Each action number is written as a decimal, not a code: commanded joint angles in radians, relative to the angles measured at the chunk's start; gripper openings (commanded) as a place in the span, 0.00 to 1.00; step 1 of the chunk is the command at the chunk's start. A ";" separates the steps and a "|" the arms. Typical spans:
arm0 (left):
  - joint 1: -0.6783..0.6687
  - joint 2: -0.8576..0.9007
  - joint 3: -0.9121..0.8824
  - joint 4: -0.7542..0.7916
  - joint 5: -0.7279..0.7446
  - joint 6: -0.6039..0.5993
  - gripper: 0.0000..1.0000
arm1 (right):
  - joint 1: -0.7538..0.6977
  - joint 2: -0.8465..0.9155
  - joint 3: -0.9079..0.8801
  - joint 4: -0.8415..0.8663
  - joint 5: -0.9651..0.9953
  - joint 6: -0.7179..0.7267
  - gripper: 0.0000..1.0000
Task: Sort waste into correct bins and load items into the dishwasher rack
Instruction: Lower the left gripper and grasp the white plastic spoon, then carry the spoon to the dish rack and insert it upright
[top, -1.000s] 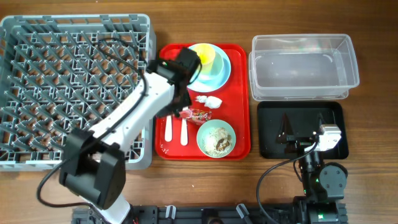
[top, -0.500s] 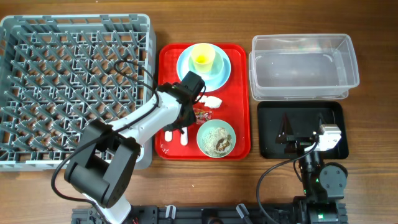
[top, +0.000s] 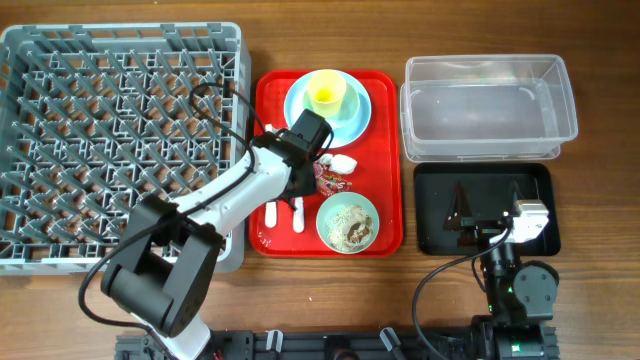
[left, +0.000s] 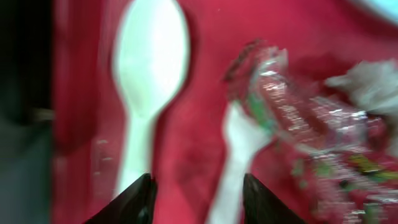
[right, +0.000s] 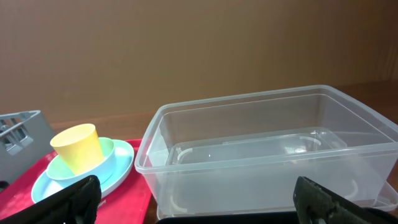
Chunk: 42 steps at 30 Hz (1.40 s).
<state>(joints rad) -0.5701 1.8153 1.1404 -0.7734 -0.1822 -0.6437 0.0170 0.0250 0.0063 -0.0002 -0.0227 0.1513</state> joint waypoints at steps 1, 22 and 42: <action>0.015 -0.024 0.001 -0.047 -0.144 0.072 0.41 | 0.005 -0.002 -0.001 0.003 -0.008 -0.018 1.00; 0.023 0.016 -0.095 0.096 -0.115 0.092 0.27 | 0.005 -0.002 -0.001 0.003 -0.008 -0.018 1.00; 0.023 0.018 -0.111 0.137 -0.043 0.203 0.04 | 0.005 -0.002 -0.001 0.003 -0.008 -0.018 1.00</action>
<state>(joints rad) -0.5533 1.8160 1.0405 -0.6319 -0.2386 -0.4534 0.0170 0.0250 0.0063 -0.0006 -0.0227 0.1513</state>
